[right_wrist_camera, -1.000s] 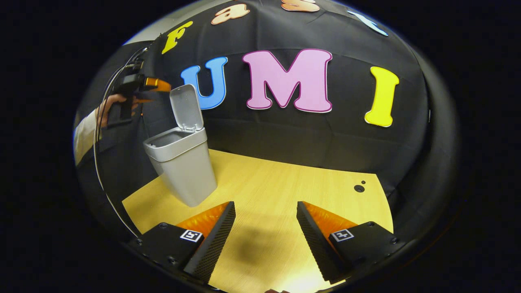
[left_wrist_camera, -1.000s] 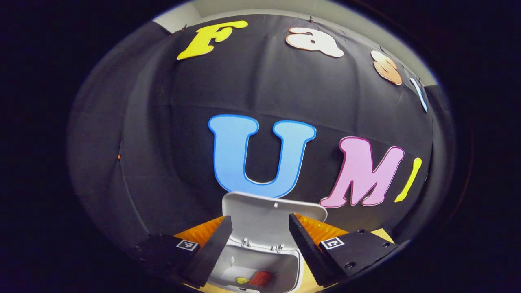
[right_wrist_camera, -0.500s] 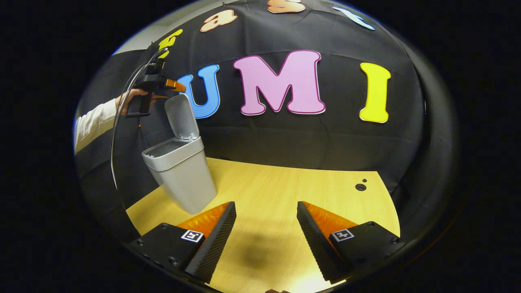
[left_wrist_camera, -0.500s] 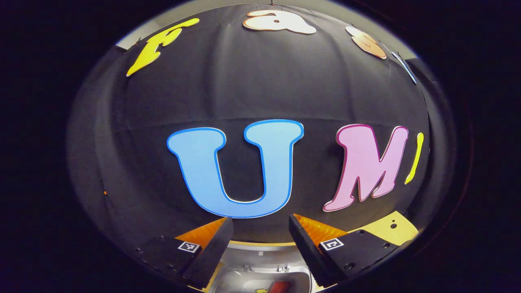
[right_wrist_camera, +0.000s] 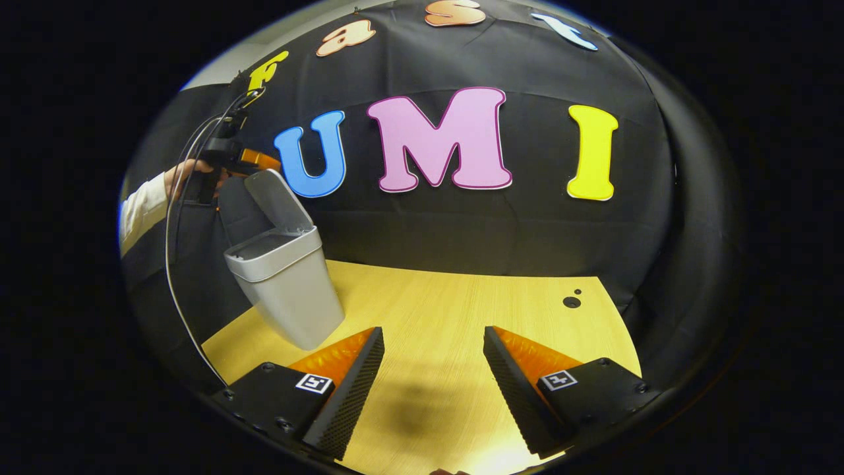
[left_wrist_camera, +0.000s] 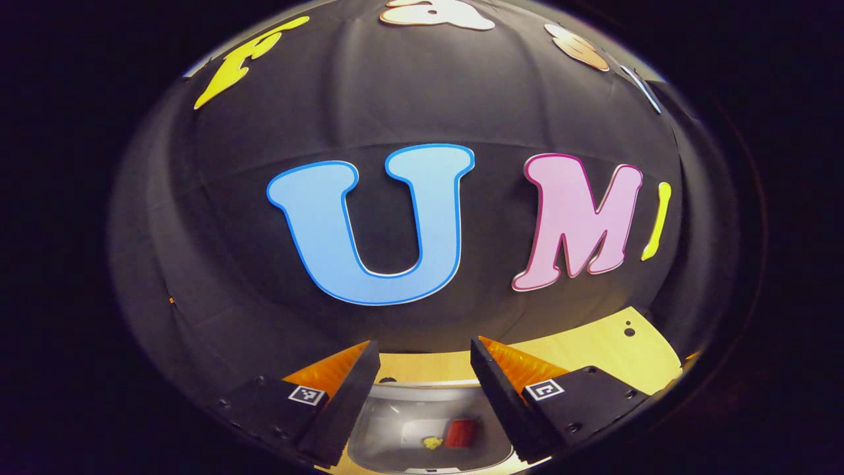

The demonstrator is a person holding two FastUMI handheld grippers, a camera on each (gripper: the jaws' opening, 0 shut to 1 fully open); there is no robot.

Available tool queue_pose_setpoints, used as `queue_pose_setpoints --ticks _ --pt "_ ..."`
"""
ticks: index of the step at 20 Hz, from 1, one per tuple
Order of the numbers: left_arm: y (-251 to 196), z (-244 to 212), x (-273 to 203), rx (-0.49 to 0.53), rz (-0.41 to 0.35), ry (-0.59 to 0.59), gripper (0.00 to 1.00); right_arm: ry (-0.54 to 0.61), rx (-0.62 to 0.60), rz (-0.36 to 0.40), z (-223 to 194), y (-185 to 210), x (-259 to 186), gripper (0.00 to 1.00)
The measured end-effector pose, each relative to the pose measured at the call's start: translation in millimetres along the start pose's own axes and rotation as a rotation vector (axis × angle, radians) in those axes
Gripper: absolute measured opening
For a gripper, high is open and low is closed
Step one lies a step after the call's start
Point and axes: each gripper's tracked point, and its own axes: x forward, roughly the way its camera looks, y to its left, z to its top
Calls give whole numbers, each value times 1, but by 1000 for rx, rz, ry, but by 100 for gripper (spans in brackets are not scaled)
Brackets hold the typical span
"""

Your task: Press the lid of the desktop garbage bin to open it, pick up the crumpled paper on the desktop and throw it into the bin, then pick up the pop can on the desktop and drop it into the bin, and finally close the garbage bin lid.

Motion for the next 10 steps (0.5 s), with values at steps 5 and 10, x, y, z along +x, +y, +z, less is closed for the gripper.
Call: queue_pose_setpoints --ticks 5,10 --pt "-3 -69 -28 -15 -30 71 93 -16 -33 15 10 19 -6 98" --pt "-10 -137 -33 -15 -55 196 93 -29 -81 25 18 34 -13 98"
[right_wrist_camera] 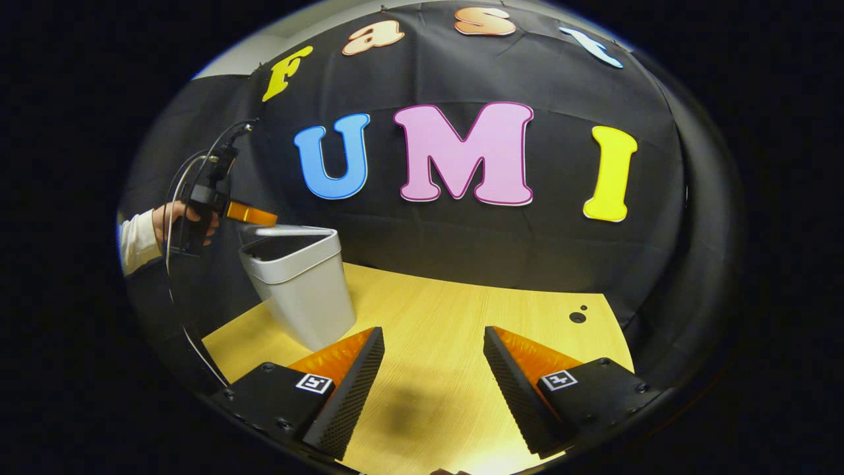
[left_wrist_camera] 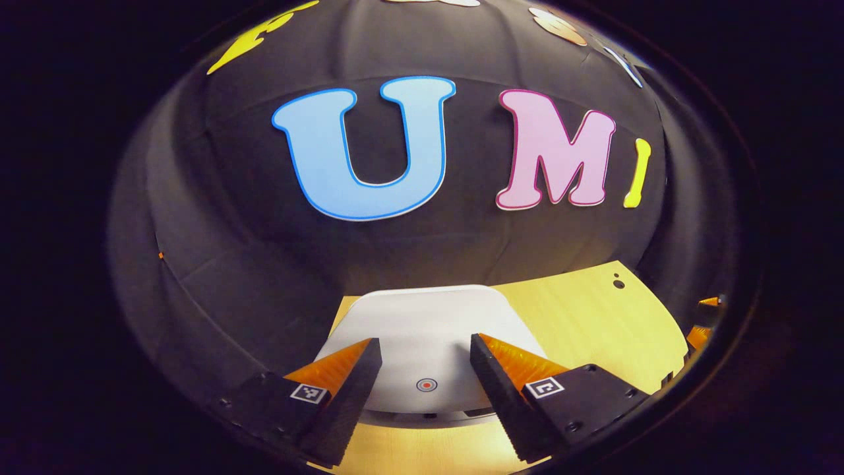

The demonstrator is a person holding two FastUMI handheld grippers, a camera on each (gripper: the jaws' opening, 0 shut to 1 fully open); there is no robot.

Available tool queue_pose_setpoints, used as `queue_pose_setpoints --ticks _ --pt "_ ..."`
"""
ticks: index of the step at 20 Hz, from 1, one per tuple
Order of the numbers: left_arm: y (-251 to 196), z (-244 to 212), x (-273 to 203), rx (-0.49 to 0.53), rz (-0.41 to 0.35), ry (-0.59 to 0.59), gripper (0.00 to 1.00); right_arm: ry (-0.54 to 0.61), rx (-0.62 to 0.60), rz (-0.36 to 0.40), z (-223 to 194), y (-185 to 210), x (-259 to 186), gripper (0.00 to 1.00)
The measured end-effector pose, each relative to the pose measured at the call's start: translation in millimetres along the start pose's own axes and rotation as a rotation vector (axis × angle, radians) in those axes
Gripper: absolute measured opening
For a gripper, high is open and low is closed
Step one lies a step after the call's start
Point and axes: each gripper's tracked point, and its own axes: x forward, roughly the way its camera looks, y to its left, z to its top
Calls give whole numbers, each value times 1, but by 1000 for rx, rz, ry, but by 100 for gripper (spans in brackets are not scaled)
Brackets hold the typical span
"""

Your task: Press the lid of the desktop garbage bin to open it, pick up the crumpled paper on the desktop and throw it into the bin, then pick up the pop can on the desktop and drop it into the bin, and finally close the garbage bin lid.

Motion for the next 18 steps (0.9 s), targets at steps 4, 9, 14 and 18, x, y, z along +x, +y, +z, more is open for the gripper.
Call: queue_pose_setpoints --ticks 4,9,14,18 --pt "-1 -31 5 -17 -10 90 94 3 -78 -9 -2 5 -10 98" --pt "-7 -32 11 10 -47 88 95 19 -73 -8 -10 11 -13 98" --pt "-10 -31 17 3 -10 65 95 15 -44 -1 -11 19 -15 97" --pt "-10 -25 11 -16 16 6 94 0 -44 -9 1 22 -22 98"
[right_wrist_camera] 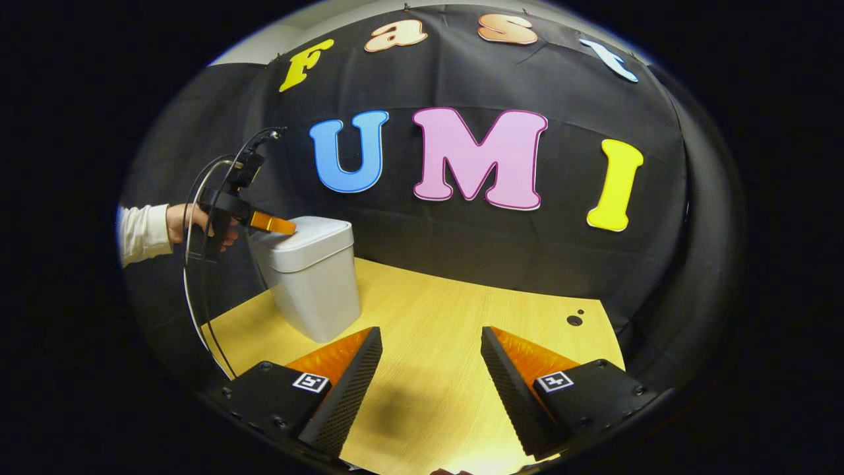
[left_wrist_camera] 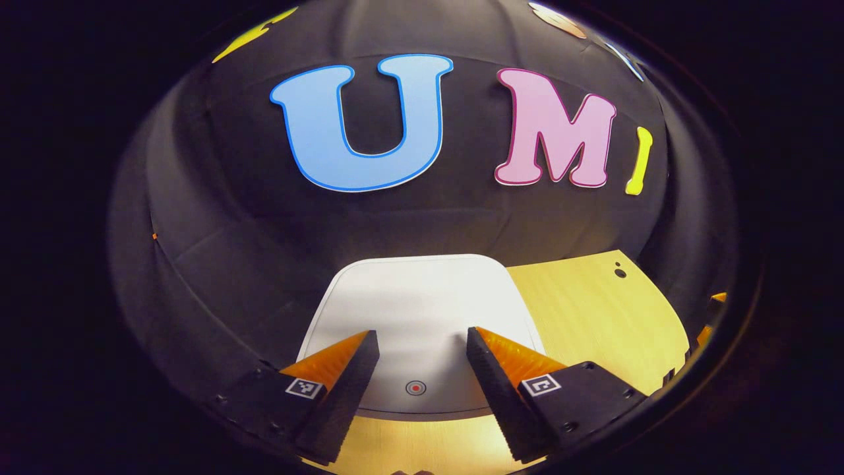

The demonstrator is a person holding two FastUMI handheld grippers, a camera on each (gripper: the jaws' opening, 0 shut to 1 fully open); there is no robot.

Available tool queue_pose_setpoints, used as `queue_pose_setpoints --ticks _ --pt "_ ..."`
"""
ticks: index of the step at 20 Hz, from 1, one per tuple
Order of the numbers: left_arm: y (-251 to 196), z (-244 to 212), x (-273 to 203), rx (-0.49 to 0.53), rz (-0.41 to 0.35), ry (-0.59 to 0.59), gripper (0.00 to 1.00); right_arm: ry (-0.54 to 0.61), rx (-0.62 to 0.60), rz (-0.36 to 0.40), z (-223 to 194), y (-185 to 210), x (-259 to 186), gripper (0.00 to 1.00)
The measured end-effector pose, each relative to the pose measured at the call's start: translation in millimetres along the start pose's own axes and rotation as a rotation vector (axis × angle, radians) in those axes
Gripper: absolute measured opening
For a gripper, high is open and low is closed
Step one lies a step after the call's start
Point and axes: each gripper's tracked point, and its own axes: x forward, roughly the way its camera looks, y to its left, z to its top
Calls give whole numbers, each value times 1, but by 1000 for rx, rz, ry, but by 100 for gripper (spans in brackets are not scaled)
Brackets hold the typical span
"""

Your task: Press the lid of the desktop garbage bin to open it, pick up the crumpled paper on the desktop and throw it into the bin, then pick up the pop can on the desktop and drop it into the bin, and finally close the garbage bin lid.

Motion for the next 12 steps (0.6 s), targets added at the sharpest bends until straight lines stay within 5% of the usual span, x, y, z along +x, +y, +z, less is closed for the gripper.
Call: queue_pose_setpoints --ticks 2,12 --pt "-6 5 -12 -25 -9 -35 99 -13 29 -10 8 7 -8 97" --pt "-72 39 -117 16 -112 -335 97 -140 23 -104 62 44 -36 98"
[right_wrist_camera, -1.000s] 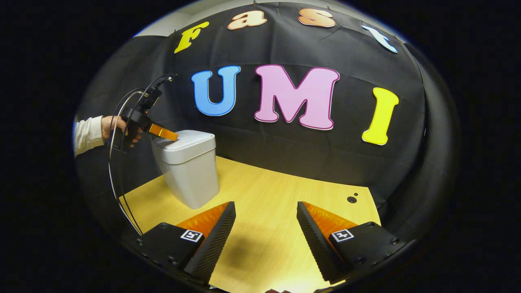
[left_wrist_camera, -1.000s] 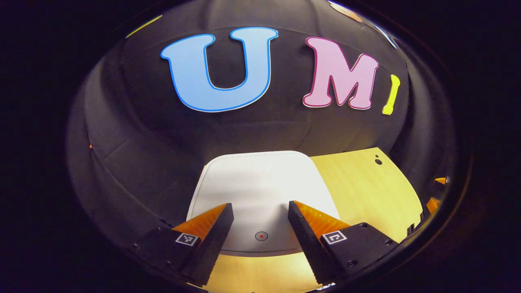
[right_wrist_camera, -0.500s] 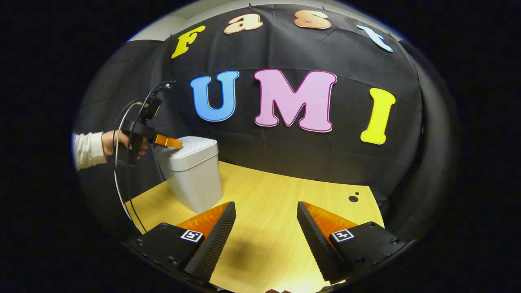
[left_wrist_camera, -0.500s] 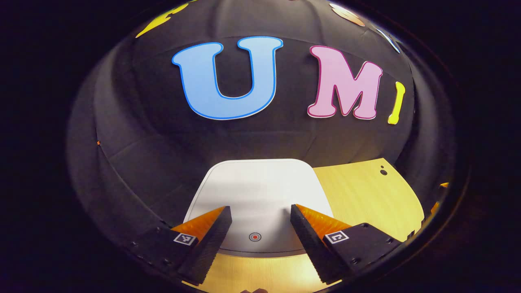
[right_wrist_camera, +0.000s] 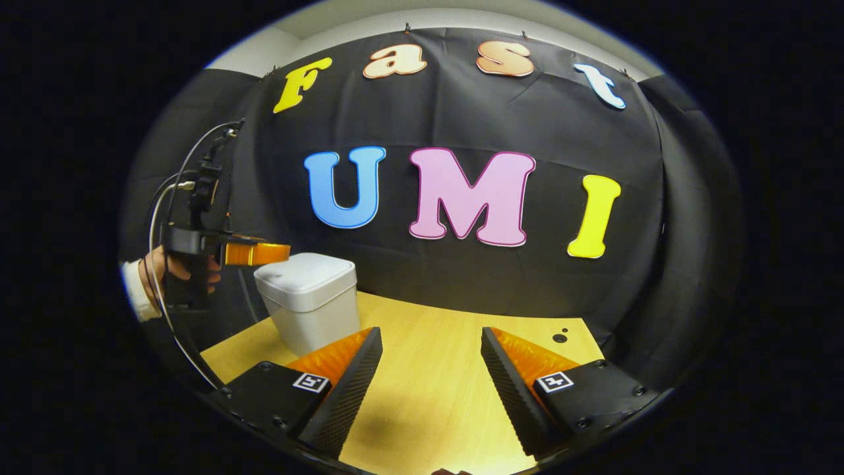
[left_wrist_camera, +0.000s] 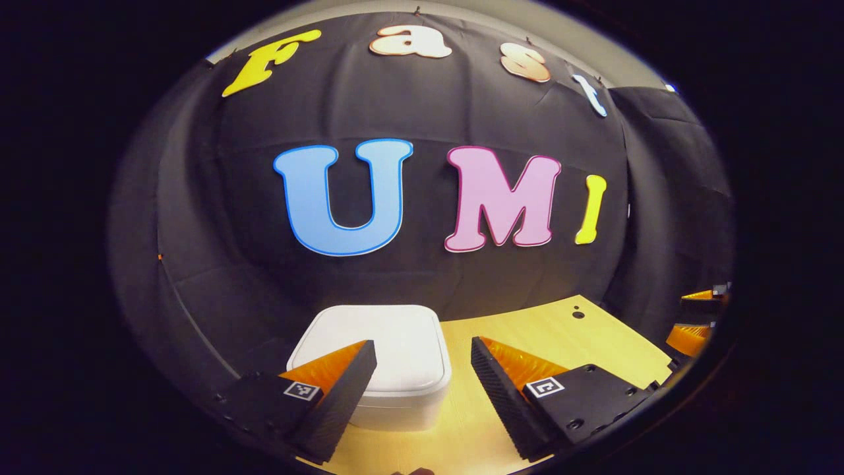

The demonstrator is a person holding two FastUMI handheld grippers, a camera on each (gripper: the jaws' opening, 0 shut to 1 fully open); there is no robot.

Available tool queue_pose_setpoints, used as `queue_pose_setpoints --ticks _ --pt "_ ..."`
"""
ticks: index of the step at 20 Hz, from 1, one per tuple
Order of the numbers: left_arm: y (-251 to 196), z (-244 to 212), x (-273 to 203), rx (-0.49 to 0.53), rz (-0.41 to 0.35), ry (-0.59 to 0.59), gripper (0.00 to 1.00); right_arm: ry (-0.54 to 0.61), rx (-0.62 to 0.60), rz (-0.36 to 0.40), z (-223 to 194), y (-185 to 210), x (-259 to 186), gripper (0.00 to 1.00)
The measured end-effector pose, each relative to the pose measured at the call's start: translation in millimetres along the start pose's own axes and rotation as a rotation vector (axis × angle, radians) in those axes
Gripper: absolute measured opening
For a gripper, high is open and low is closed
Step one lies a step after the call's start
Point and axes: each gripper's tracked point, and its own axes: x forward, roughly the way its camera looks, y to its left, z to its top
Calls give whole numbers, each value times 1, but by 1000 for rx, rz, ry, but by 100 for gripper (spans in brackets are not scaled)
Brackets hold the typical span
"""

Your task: Press the lid of the desktop garbage bin to open it, pick up the crumpled paper on the desktop and throw it into the bin, then pick up the pop can on the desktop and drop it into the bin, and finally close the garbage bin lid.

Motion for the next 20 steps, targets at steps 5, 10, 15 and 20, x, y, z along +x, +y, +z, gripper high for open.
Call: queue_pose_setpoints --ticks 5,10,15,20 --pt "-29 6 -41 13 -31 -94 96 -65 11 -58 28 12 -17 97" --pt "-65 -1 -65 -69 -85 -125 96 -116 -33 -146 48 1 -57 97" --pt "-78 33 -81 -1 -53 -225 95 -202 -87 -189 71 -24 -78 97" --pt "-96 52 -101 2 25 -274 95 -293 -50 -237 96 -57 -80 97"
